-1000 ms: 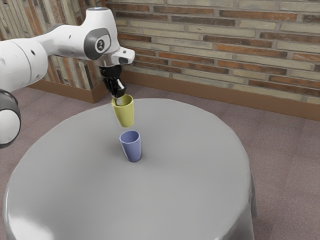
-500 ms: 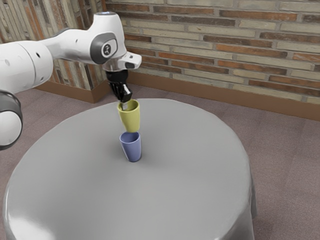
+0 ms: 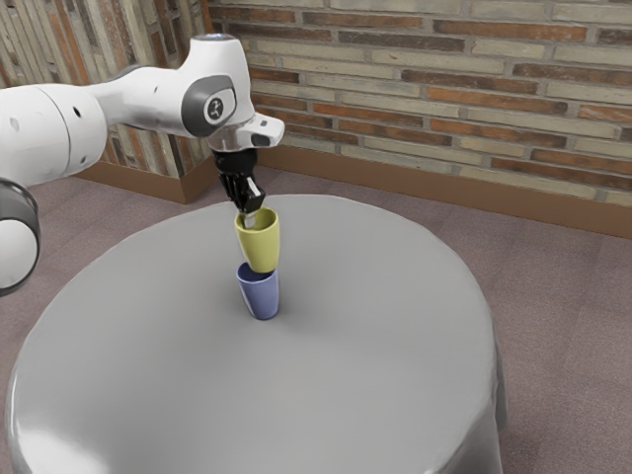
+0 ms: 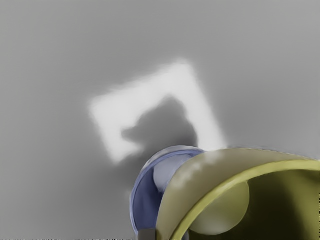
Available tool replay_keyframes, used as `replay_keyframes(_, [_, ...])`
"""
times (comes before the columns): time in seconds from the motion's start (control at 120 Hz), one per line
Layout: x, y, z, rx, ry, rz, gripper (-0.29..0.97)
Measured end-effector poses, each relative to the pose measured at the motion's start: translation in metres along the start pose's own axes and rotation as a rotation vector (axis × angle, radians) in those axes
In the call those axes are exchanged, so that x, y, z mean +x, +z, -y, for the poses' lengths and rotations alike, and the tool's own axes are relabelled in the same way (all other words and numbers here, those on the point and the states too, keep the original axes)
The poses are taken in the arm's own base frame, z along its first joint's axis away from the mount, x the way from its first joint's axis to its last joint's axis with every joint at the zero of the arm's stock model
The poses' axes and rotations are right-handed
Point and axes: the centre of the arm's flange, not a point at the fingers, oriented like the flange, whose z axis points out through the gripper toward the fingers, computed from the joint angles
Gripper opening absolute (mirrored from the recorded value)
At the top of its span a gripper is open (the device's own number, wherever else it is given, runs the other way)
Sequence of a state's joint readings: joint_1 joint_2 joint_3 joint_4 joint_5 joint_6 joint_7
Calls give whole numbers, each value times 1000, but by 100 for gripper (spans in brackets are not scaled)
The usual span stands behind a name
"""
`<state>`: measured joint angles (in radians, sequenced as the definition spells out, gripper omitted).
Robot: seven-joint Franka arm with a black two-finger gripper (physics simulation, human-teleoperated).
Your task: Place the left cup onto the right cup
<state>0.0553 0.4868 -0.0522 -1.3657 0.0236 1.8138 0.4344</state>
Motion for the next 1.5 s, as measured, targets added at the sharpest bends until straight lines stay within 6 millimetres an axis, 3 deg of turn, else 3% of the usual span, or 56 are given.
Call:
replay_keyframes(0.5, [0,1,4,12,-7,-15,-11])
replay_keyframes(0.833, [-5,15,5,7,-13,7,-11])
replay_keyframes(1.5, [-5,16,8,12,-16,-1,-11])
